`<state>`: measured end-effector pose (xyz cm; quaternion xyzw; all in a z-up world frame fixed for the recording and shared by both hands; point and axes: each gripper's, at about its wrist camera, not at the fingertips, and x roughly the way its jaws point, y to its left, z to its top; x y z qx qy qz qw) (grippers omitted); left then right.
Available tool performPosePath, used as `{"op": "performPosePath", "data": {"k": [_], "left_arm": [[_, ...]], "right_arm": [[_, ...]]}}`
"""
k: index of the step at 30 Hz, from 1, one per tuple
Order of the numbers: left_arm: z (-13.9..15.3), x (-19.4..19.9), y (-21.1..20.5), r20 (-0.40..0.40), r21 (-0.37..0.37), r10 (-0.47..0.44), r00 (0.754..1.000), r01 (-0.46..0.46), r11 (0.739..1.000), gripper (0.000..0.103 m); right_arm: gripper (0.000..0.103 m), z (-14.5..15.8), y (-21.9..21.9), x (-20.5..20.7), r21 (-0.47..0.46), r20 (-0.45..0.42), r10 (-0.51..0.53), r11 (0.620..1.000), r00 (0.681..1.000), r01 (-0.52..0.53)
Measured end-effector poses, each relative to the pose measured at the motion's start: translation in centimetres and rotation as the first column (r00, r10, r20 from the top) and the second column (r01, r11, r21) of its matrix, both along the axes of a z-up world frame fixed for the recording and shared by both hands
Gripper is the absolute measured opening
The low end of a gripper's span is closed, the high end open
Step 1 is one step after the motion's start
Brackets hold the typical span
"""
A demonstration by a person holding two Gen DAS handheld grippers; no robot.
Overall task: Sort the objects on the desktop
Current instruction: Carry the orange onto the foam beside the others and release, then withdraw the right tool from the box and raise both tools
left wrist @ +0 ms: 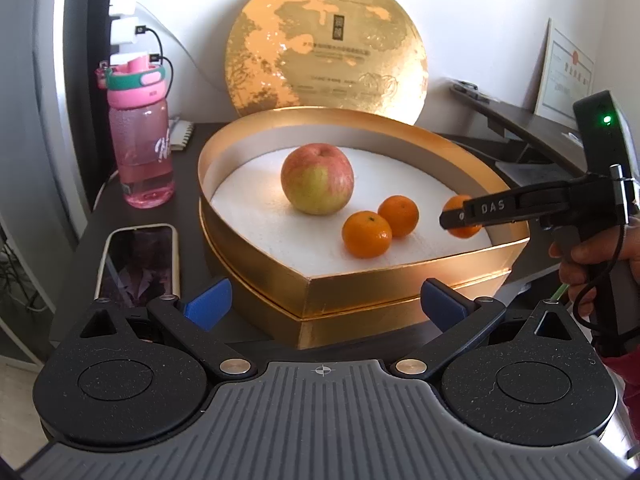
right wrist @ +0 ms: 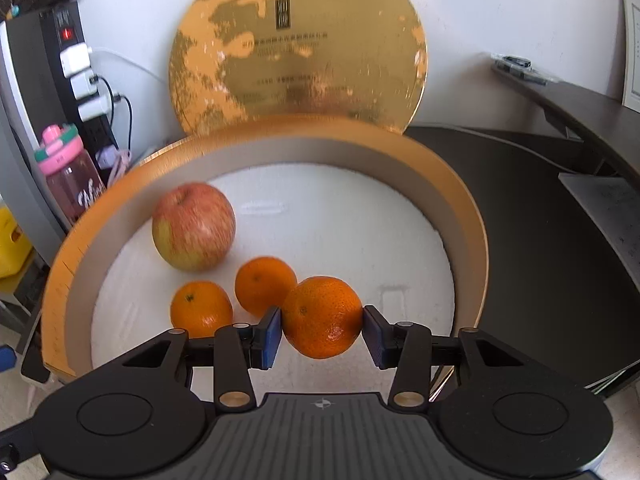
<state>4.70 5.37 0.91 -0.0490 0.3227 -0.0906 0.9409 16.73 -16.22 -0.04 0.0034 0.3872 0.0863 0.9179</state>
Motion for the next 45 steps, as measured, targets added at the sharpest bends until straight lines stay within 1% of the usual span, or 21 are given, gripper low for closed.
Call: {"op": "performPosePath", "data": {"k": [4,7,11,13,17,21,22,24,25,26,27,28,29,30,32,33,36,39,41,45], "left_arm": [[-0.1,0.1,0.1,-0.007,-0.004,-0.001,1.0,0.001,1.0,0.103],[-0.1,0.0,0.0,-0.006,-0.002,0.0,1.0,0.0,1.0,0.103],[-0.2,0.0,-0.1,-0.008,-0.002,0.002,1.0,-0.002,1.0,0.103],[-0.2,0.0,0.0,-0.01,-0.004,0.005,1.0,-0.005,1.0,0.103],[-0.3,0.0,0.1,-0.012,-0.003,0.013,1.0,-0.013,1.0,0.103],[-0.4,0.2,0.2,-0.021,-0.006,0.017,1.0,-0.017,1.0,0.103],[-0.4,0.1,0.2,-0.02,-0.004,0.017,1.0,-0.017,1.0,0.103],[-0.4,0.1,0.2,-0.019,-0.001,0.018,1.0,-0.018,1.0,0.103],[-0.4,0.1,0.2,-0.019,0.0,0.018,1.0,-0.018,1.0,0.103],[-0.4,0.0,0.2,-0.019,0.0,0.018,1.0,-0.018,1.0,0.103],[-0.3,0.0,0.1,-0.018,0.001,0.018,1.0,-0.018,1.0,0.103],[-0.3,-0.1,0.1,-0.017,0.001,0.017,1.0,-0.017,1.0,0.103],[-0.3,-0.2,0.0,-0.017,0.002,0.016,1.0,-0.016,1.0,0.103],[-0.3,-0.2,0.0,-0.016,0.002,0.015,1.0,-0.015,1.0,0.103],[-0.2,-0.4,-0.2,-0.014,0.004,0.011,1.0,-0.011,1.0,0.103],[-0.1,-0.5,-0.3,-0.012,0.005,0.009,1.0,-0.009,1.0,0.103],[0.0,-0.9,-0.5,-0.009,0.013,0.004,1.0,-0.004,1.0,0.103],[0.2,-1.2,-0.8,-0.006,0.022,0.002,1.0,-0.001,1.0,0.103],[0.3,-1.5,-0.9,-0.003,0.027,0.001,1.0,-0.001,1.0,0.103],[0.5,-1.8,-1.2,0.0,0.036,0.008,1.0,-0.008,0.999,0.103]], "right_arm": [[0.044,-0.4,0.6,0.2,-0.027,-0.005,0.019,0.999,1.0,-0.019],[0.044,-0.5,0.9,0.7,-0.025,-0.018,0.034,0.999,0.999,-0.035],[0.044,-0.4,1.9,1.9,-0.107,-0.023,0.055,0.993,0.998,-0.057],[0.044,-0.7,2.2,2.8,-0.139,-0.053,0.065,0.988,0.996,-0.072],[0.044,-1.9,2.6,3.9,-0.169,-0.119,0.096,0.979,0.988,-0.115],[0.045,-2.2,2.9,3.9,-0.176,-0.126,0.109,0.976,0.986,-0.131],[0.047,-2.1,3.0,3.8,-0.178,-0.118,0.108,0.976,0.987,-0.129],[0.057,-1.7,2.9,3.3,-0.181,-0.096,0.107,0.976,0.99,-0.123],[0.064,-1.5,2.9,3.1,-0.184,-0.086,0.106,0.976,0.991,-0.12],[0.068,-1.2,2.8,2.7,-0.186,-0.072,0.104,0.976,0.992,-0.116],[0.069,-0.9,2.7,2.4,-0.185,-0.057,0.102,0.976,0.993,-0.11],[0.07,-0.5,2.6,2.0,-0.183,-0.041,0.098,0.978,0.994,-0.104],[0.074,-0.1,2.4,1.5,-0.171,-0.023,0.092,0.981,0.995,-0.095],[0.077,0.3,2.1,1.0,-0.148,-0.003,0.088,0.985,0.996,-0.088],[0.085,1.1,1.5,0.0,-0.102,0.035,0.08,0.992,0.996,-0.076],[0.087,1.4,1.2,-0.5,-0.077,0.053,0.074,0.995,0.996,-0.07],[0.088,2.1,0.6,-1.8,0.011,0.089,0.042,0.999,0.995,-0.043],[0.089,2.5,0.0,-2.9,0.067,0.098,0.024,0.997,0.995,-0.03],[0.09,2.7,0.0,-3.7,0.09,0.103,0.02,0.996,0.994,-0.029],[0.091,3.0,0.3,-5.2,0.107,0.113,0.024,0.994,0.993,-0.036]]}}
